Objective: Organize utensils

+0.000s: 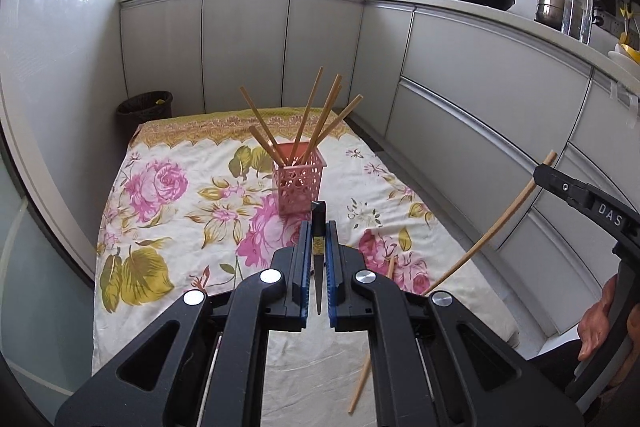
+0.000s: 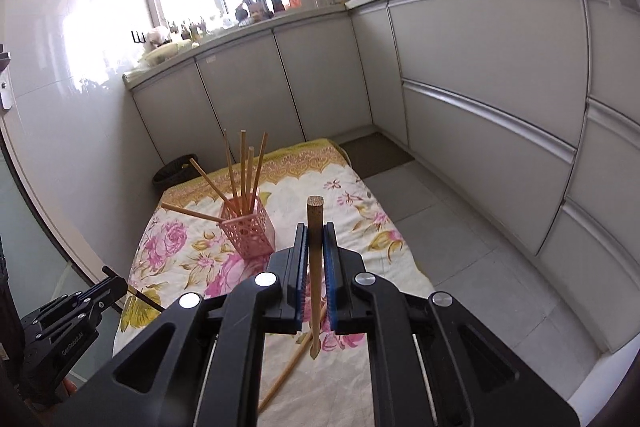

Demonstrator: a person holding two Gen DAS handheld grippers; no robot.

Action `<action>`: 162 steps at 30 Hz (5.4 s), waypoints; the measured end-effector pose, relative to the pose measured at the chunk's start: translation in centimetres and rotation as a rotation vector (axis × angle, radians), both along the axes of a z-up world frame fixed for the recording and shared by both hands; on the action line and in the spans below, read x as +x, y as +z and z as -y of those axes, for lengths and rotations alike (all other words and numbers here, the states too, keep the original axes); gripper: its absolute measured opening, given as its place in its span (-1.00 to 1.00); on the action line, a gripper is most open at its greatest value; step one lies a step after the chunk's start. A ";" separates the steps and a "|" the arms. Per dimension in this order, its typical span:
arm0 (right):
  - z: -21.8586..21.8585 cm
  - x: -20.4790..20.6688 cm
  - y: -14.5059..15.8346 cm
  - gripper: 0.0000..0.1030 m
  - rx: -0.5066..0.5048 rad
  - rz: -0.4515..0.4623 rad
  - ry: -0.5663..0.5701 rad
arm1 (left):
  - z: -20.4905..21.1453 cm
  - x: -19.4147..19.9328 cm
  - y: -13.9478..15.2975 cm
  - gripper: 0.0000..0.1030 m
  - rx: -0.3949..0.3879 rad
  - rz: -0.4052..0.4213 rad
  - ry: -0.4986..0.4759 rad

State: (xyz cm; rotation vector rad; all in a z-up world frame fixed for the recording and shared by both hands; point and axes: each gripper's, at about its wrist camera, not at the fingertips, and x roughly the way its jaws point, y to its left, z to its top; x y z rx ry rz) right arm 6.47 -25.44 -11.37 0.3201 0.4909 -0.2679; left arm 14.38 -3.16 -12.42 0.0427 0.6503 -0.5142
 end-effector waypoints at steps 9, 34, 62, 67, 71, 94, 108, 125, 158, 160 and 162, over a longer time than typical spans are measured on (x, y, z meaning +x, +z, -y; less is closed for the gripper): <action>1.2 -2.3 1.5 -0.85 -0.012 0.054 -0.012 | 1.5 -0.4 1.3 -0.89 -0.032 0.004 0.018; 5.3 -1.6 0.2 -0.84 0.060 0.127 -0.053 | 4.7 5.9 6.3 -0.89 -0.126 0.189 0.145; 7.9 3.4 -0.3 -0.84 0.116 0.169 -0.029 | 7.4 18.2 0.8 -0.87 -0.091 0.144 0.281; 7.5 3.2 -0.1 -0.84 0.113 0.178 -0.030 | 6.8 17.0 0.5 -0.38 -0.096 0.136 0.280; 6.9 3.0 0.3 -0.84 0.110 0.193 -0.020 | 6.0 14.6 1.8 -0.17 -0.069 0.167 0.278; 2.7 16.0 4.4 -0.84 0.113 0.434 0.009 | -1.1 8.3 -3.0 -0.12 0.029 0.012 0.303; -1.0 19.1 -0.5 -0.04 0.020 0.319 0.061 | -3.6 9.8 -3.0 -0.12 -0.044 -0.043 0.325; -4.4 0.6 0.4 0.88 -0.540 0.152 -0.086 | 1.3 7.8 -2.4 0.86 0.081 -0.040 0.059; 8.0 4.7 -9.8 0.88 0.370 -0.359 0.040 | 13.3 16.6 -19.8 -0.01 0.759 -0.698 -0.543; 8.0 4.9 -10.0 0.88 0.375 -0.367 0.045 | 13.1 16.7 -19.8 -0.01 0.749 -0.690 -0.550; 7.9 5.1 -10.3 0.88 0.392 -0.381 0.055 | 12.5 16.7 -19.8 -0.06 0.727 -0.694 -0.525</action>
